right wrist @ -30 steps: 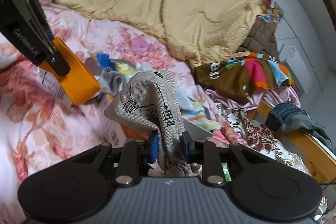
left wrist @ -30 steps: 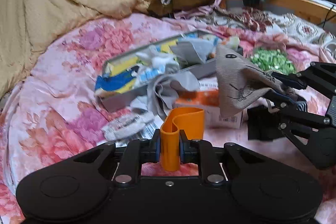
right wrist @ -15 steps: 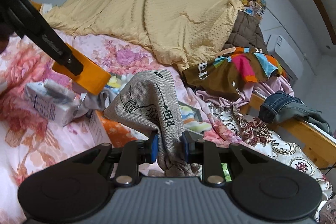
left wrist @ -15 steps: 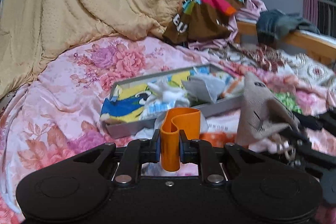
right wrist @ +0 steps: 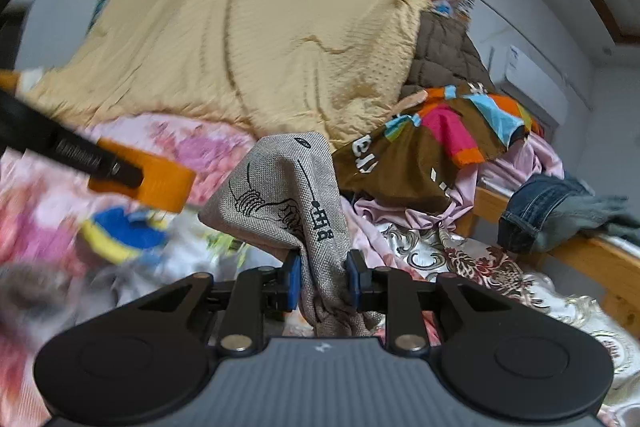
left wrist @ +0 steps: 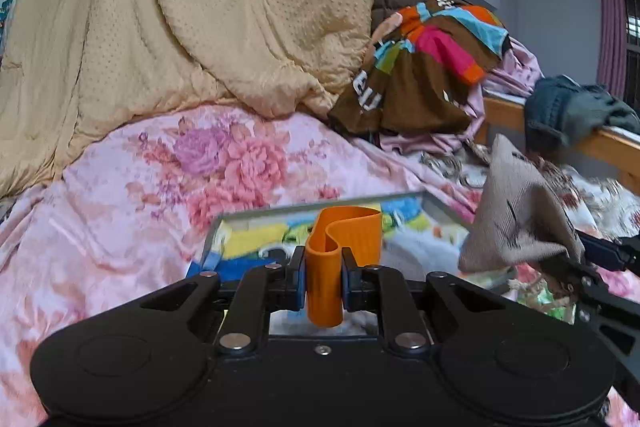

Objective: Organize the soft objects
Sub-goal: 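Carry the orange band and burlap bag over the cartoon tray and lower them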

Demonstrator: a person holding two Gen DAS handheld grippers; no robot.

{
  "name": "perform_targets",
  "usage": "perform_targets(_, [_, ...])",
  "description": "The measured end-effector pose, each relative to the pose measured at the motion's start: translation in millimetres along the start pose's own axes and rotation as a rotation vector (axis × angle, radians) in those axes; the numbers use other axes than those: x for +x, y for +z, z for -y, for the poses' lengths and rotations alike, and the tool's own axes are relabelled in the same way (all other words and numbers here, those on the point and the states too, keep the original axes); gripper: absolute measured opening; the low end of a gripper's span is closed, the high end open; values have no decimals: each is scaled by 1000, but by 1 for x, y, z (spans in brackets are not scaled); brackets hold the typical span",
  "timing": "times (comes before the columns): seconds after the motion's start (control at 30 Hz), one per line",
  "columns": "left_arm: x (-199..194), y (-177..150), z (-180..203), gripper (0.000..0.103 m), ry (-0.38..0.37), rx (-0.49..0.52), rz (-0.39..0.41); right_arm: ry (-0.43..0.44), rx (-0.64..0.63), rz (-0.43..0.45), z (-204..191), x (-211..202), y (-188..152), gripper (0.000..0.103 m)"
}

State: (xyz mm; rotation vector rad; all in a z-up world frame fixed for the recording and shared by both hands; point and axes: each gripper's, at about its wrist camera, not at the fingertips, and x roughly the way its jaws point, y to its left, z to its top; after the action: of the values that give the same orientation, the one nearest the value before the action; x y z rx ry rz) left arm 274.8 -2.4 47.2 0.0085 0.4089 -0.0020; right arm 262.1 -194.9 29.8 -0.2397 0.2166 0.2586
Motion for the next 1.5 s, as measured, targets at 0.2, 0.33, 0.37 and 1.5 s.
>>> perform_targets(0.2, [40,24,8,17,24,-42,-5,33,131,-20,26,37,8,27])
perform_targets(0.33, [64,36,17,17,37,-37,-16,47,148,-30,34,59,8,27])
perform_targets(0.37, [70,38,20,17,40,-41,-21,51,155,-36,36,65,7,27])
perform_targets(1.5, [134,7,23,23,62,-108,-242,135,198,-232,33,128,-15,66])
